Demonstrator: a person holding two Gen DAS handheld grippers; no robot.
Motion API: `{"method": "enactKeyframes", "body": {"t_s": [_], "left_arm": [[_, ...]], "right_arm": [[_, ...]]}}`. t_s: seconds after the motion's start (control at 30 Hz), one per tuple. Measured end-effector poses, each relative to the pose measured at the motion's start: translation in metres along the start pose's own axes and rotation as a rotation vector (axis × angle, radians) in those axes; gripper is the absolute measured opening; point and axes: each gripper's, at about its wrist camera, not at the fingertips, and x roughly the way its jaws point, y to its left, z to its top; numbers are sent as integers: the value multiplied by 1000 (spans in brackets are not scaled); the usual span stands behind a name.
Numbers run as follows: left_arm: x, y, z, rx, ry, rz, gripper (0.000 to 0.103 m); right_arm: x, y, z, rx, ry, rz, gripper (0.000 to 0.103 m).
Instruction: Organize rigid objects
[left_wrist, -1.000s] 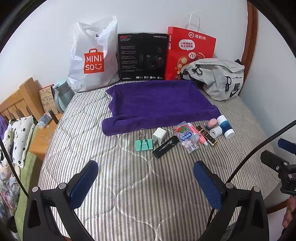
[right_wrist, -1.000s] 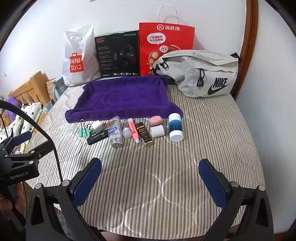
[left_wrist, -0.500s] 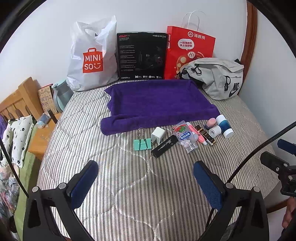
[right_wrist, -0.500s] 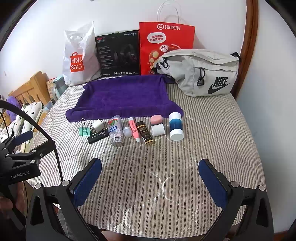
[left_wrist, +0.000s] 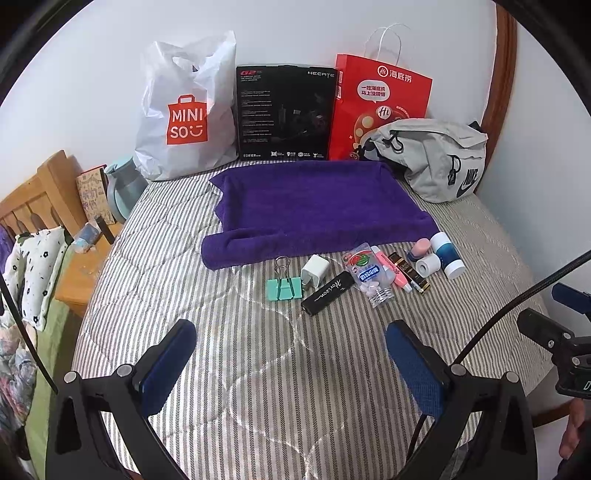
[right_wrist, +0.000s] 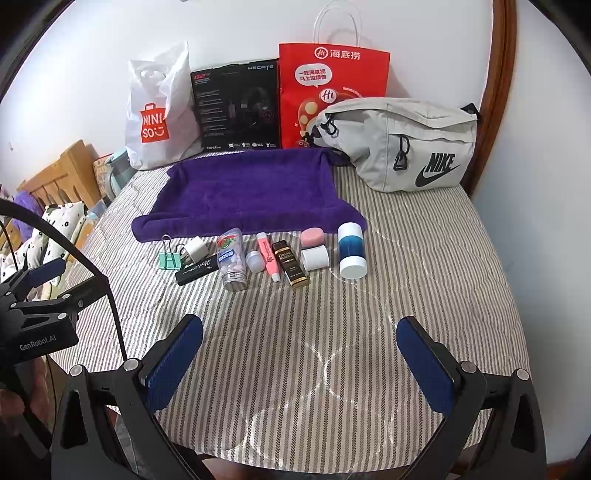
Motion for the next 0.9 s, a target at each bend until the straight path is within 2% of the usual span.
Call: {"method": "enactKeyframes", "body": {"t_s": [0.9], "left_arm": [[-1,5,0,-14,3,-7,103]], "right_arm": [[4,1,0,-5,15,-1,103]]}}
